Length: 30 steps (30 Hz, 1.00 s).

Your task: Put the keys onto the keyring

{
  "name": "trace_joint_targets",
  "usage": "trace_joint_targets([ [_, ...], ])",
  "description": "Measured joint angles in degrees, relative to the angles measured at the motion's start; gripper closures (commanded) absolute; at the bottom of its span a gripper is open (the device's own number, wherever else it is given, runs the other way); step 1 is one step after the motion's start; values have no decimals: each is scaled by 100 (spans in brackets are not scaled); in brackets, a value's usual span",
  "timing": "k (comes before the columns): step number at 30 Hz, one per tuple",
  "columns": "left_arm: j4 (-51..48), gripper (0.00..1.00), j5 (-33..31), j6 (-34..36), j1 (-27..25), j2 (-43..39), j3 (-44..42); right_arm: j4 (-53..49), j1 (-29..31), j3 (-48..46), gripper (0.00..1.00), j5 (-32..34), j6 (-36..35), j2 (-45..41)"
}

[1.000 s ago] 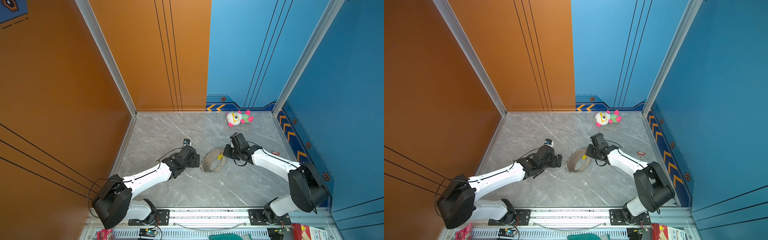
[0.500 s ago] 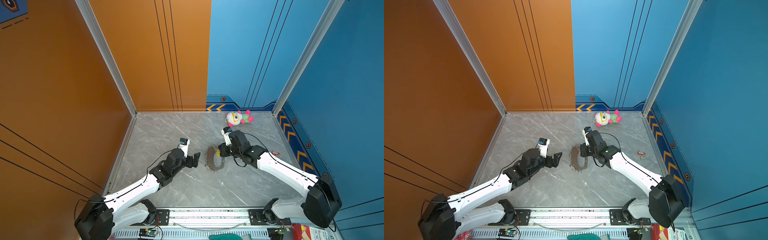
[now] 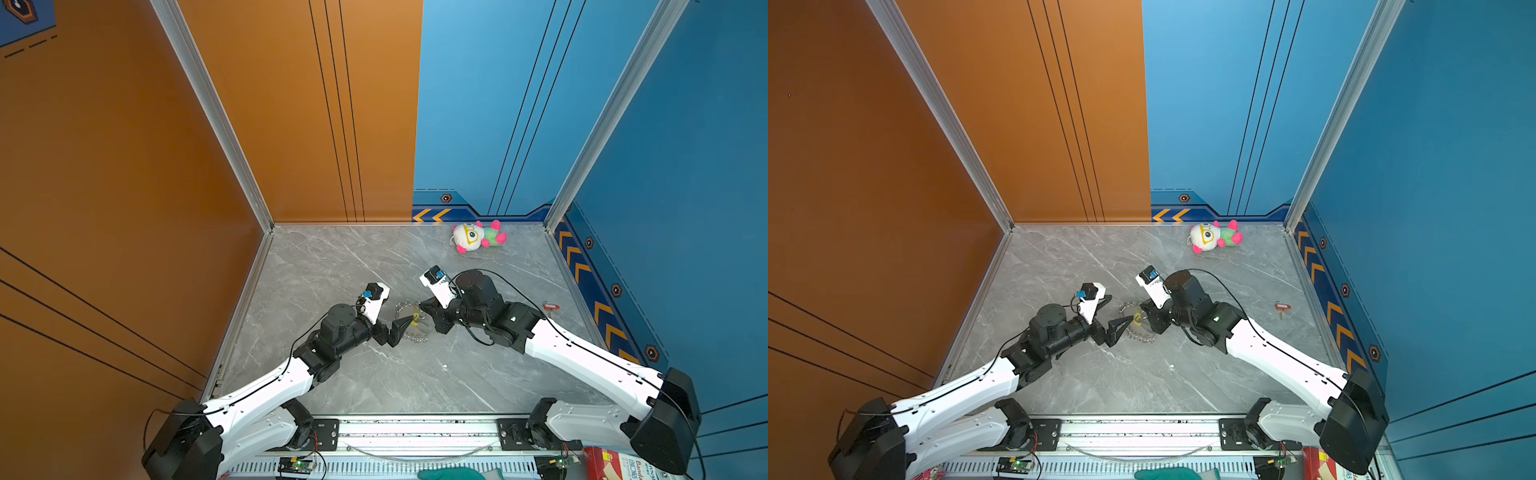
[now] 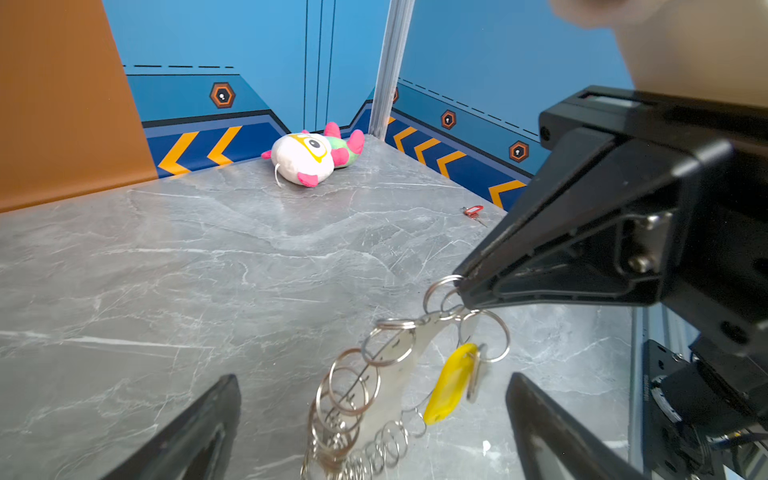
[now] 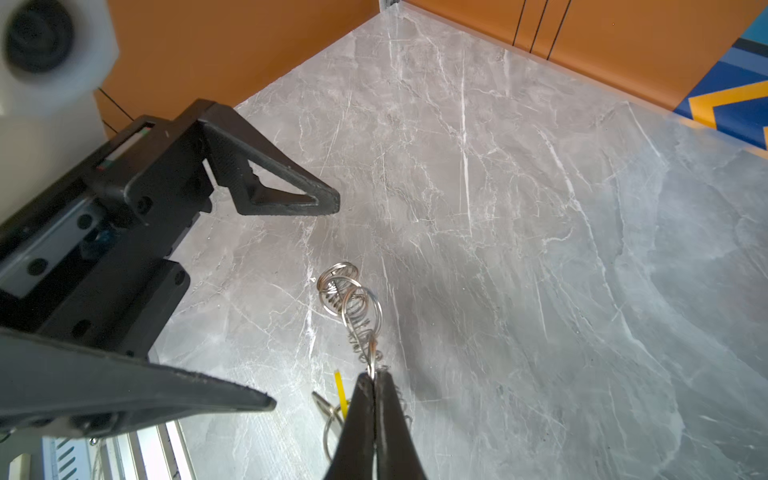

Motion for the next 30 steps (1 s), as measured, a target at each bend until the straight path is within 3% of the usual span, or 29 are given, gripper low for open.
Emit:
trace_joint_targets([
  [10, 166, 1, 398, 282, 0, 0, -291, -9, 20, -229, 100, -608, -417, -184],
  [15, 188, 12, 579, 389, 0, 0, -330, -13, 20, -315, 100, -820, -610, -472],
  [17, 212, 31, 654, 437, 0, 0, -330, -13, 20, -330, 100, -905, -667, -549],
  [24, 302, 75, 1191, 450, 0, 11, -330, 4, 20, -396, 100, -992, -778, -581],
  [30, 334, 92, 1587, 400, 0, 144, -323, 111, 17, -474, 100, -872, -774, -586],
])
